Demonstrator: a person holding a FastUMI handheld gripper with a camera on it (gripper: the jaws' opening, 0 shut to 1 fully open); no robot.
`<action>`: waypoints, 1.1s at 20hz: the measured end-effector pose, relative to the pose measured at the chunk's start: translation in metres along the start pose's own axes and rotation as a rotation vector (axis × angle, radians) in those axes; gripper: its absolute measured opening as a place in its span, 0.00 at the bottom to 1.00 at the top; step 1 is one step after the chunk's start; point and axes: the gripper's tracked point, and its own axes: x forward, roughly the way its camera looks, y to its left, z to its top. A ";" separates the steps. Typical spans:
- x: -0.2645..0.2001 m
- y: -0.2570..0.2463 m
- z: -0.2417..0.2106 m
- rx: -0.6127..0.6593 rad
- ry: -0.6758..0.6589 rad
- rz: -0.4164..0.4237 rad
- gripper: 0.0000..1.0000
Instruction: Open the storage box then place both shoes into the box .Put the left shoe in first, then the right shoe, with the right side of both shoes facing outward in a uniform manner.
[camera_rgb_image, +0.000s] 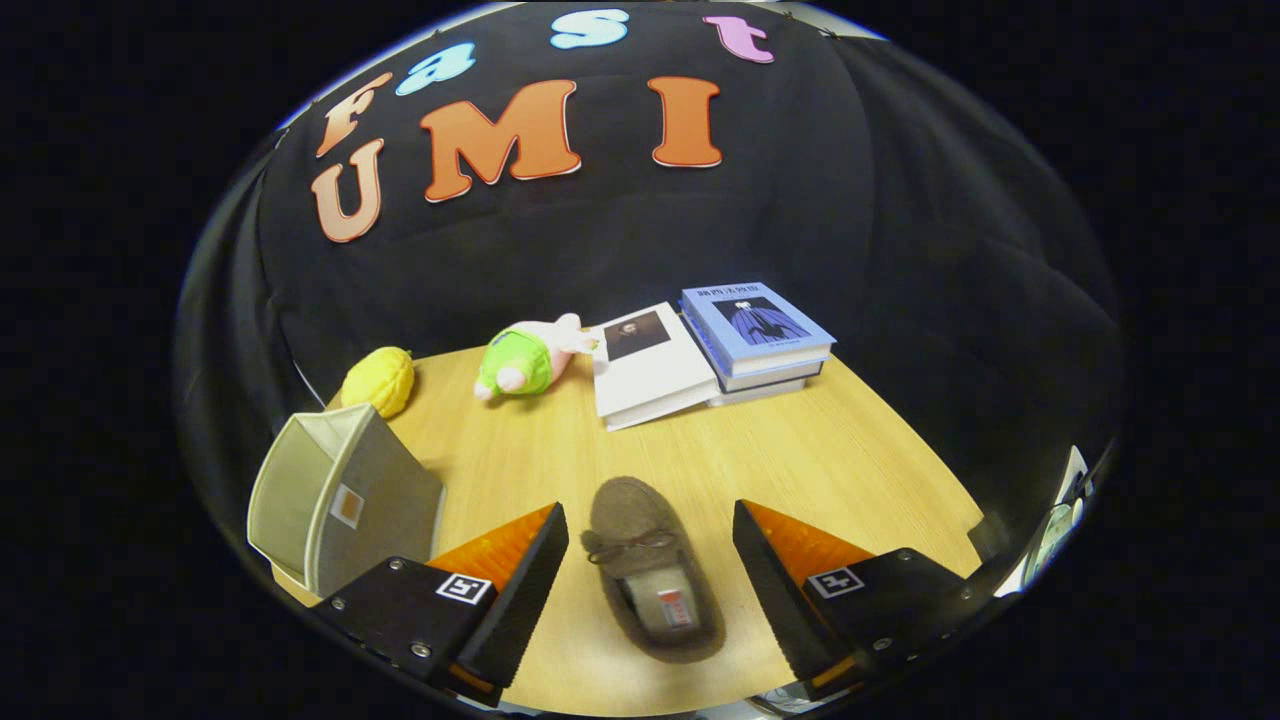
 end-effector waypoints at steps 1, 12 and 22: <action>0.004 -0.010 -0.007 -0.009 0.014 -0.006 0.99; 0.034 -0.037 -0.061 -0.083 0.148 0.060 0.99; 0.054 -0.029 -0.089 -0.106 0.207 0.129 0.97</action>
